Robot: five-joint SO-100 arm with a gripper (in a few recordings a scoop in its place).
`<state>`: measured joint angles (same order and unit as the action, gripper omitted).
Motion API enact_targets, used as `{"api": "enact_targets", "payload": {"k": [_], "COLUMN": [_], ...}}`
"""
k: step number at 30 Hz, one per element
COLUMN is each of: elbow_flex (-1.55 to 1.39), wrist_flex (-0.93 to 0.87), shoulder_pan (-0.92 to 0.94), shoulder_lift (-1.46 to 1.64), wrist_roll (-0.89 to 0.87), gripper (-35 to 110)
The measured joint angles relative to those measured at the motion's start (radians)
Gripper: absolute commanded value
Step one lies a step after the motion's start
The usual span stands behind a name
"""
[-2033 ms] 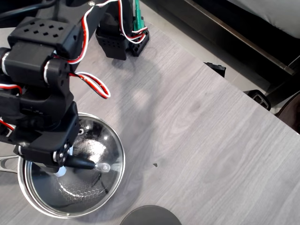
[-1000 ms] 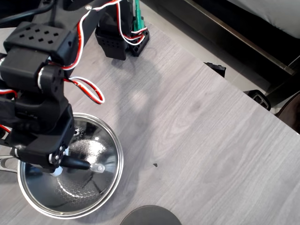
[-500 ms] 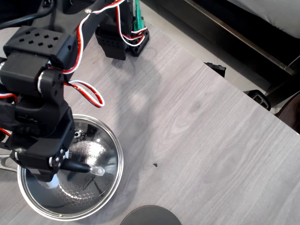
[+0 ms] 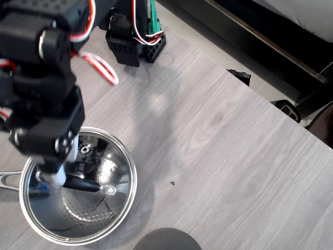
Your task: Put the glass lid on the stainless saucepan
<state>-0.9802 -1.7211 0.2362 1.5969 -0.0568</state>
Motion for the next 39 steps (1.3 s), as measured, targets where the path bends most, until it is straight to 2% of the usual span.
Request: {"api": "enact_targets", "payload": {"k": [5,11,15,21,27,31,39], "elbow_flex": [-0.048,-0.244,-0.54,-1.06,-1.391,-1.603,-1.767], "wrist_flex": [-0.031,-0.017,0.081,0.219,0.345,0.431,0.514], "shoulder_pan": [-0.02,-0.064,-0.141,-0.242,-0.287,-0.284,-0.333], "shoulder_lift": [0.114,0.328,0.583,0.946,1.209,1.235,1.316], "wrist_roll": [0.005,0.0,0.0,0.008,0.008,0.008,0.008], "gripper": [13,11,0,0,0,0,0]}}
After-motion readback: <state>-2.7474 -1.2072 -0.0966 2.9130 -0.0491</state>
